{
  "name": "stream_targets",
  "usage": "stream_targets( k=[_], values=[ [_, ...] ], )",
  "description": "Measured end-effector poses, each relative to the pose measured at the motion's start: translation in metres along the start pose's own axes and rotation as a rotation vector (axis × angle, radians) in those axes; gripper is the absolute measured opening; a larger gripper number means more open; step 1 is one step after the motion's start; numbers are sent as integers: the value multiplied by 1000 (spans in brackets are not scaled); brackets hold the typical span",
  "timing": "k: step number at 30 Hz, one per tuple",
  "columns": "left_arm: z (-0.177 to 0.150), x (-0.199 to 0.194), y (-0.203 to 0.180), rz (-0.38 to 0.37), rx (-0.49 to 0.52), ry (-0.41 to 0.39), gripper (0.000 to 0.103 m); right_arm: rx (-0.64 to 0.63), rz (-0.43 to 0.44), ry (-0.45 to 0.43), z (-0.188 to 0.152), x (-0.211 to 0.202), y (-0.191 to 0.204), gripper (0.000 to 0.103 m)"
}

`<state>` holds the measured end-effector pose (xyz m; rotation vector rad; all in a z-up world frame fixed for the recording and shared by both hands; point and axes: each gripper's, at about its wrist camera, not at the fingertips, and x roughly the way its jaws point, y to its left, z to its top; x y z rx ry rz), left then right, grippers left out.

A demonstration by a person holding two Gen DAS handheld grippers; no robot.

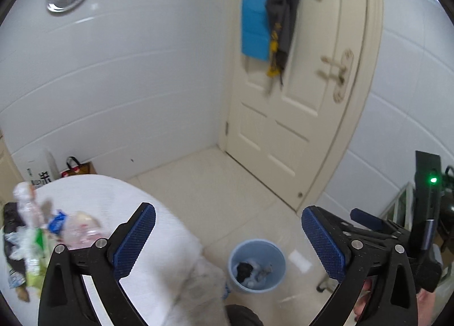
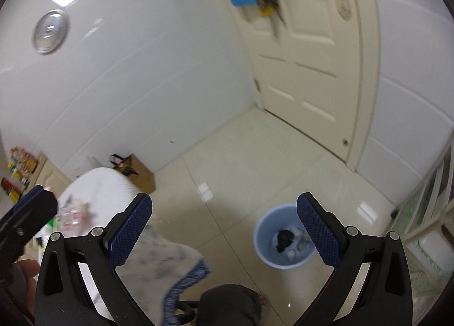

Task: Collect trash
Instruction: 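Return both tools to the table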

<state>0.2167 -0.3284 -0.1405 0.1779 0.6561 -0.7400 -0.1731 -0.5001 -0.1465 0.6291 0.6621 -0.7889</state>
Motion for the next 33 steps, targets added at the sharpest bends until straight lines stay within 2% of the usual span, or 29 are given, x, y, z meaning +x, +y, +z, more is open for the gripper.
stream_targets(
  k=[8,11,17,23,33],
  values=[
    [-51,-106,49,85,-89,-125,102,-140,109,-86,-2,-40,95,103],
    [-73,-147,74,114,-119,-157,102,-199,149,-105,-8,-48,130,103],
    [-114,-205,112,189,-199,-200,102,-280,221,-120,-23,-60,182,103],
    [-143,-251,134,296,-244,-234,102,-375,294,-127,-39,-69,235,103],
    [-177,-294,143,423,-320,-262,102,-468,356,-119,-61,-76,285,103]
  ],
)
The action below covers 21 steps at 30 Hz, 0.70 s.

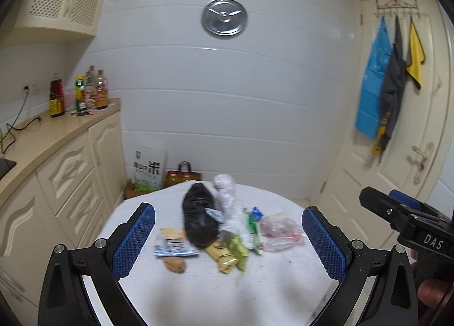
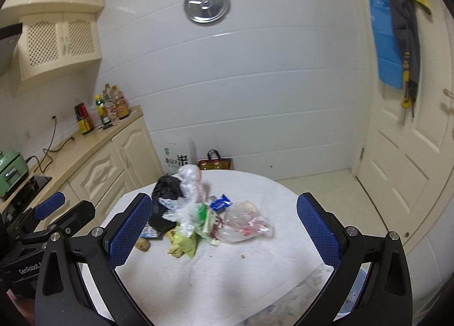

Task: Collect trash
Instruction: 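Return both tools to the table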

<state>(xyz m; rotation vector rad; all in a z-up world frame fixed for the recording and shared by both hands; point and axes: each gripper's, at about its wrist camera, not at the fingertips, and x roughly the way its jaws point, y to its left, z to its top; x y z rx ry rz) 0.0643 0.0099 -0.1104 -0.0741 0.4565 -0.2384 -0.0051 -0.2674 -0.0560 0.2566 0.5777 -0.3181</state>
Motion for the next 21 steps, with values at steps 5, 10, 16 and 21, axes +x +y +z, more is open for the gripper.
stream_targets(
  k=[5,10,16,21],
  values=[
    [-7,-6,5,54,-12,12,102,-32,11,13,-3,9,14,103],
    [-13,6,11,94,-30,63,102,-49,19,62,-12,29,22,103],
    [-8,44,16,138,-51,142,102,-66,38,143,-24,63,32,103],
    [-6,98,21,155,-49,229,102,-75,42,218,-38,96,38,103]
  ],
)
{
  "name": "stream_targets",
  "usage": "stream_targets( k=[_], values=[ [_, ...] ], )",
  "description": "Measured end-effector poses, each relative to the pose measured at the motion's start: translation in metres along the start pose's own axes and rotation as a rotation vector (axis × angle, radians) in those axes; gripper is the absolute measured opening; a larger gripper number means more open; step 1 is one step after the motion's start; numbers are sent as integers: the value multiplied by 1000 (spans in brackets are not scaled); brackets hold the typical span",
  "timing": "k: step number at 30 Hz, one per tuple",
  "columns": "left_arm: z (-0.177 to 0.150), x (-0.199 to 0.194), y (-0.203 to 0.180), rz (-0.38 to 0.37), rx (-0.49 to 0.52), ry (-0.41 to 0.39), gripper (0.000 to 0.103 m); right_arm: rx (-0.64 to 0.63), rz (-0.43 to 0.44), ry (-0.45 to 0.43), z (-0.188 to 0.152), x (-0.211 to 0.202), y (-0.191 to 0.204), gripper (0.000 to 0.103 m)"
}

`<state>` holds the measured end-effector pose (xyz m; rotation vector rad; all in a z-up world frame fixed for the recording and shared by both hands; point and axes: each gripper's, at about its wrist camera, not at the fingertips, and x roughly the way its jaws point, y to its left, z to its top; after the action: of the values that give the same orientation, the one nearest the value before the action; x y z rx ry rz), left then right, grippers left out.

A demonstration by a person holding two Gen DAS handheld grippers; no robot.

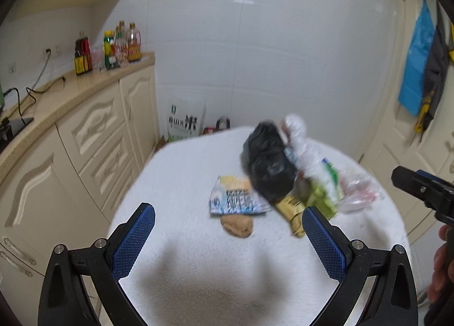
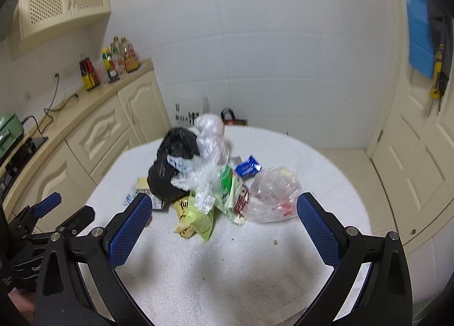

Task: Collect trash
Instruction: 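Return both tools to the table, then grasp the milk carton with the left tool while the right tool grasps the bubble wrap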

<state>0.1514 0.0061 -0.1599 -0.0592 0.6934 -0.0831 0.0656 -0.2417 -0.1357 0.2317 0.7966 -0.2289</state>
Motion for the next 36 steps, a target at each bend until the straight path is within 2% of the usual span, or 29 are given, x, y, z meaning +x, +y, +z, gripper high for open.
stream_targets(
  k=[5,14,16,19,20,21,23,24,26,30,32,36],
  values=[
    [24,60,-16,11,22,80,102,1,-4,67,-4,31,0,103],
    [60,162,-38,14,-8,188,102,3,2,137,-4,75,1,100],
    [64,180,-42,23,-11,202,102,17,3,147,-4,84,-2,93],
    [72,204,-48,13,-16,211,102,41,8,151,-3,91,-7,90],
    [73,209,-49,5,-18,212,98,44,10,151,-3,92,-9,89],
    [76,216,-51,-3,-20,219,89,44,15,150,-2,93,-8,87],
    [80,232,-54,-35,-35,250,78,34,37,142,1,94,-5,82],
    [80,233,-54,-32,-33,240,78,25,56,135,2,94,-2,78],
    [86,241,-58,-32,-31,233,77,3,79,128,6,97,4,78],
    [94,252,-60,-38,-41,229,77,-18,105,138,14,113,13,66],
    [97,254,-62,-36,-40,225,76,-31,98,149,16,123,17,65],
    [96,254,-67,-34,-49,221,76,-54,82,175,15,138,19,48]
  ],
)
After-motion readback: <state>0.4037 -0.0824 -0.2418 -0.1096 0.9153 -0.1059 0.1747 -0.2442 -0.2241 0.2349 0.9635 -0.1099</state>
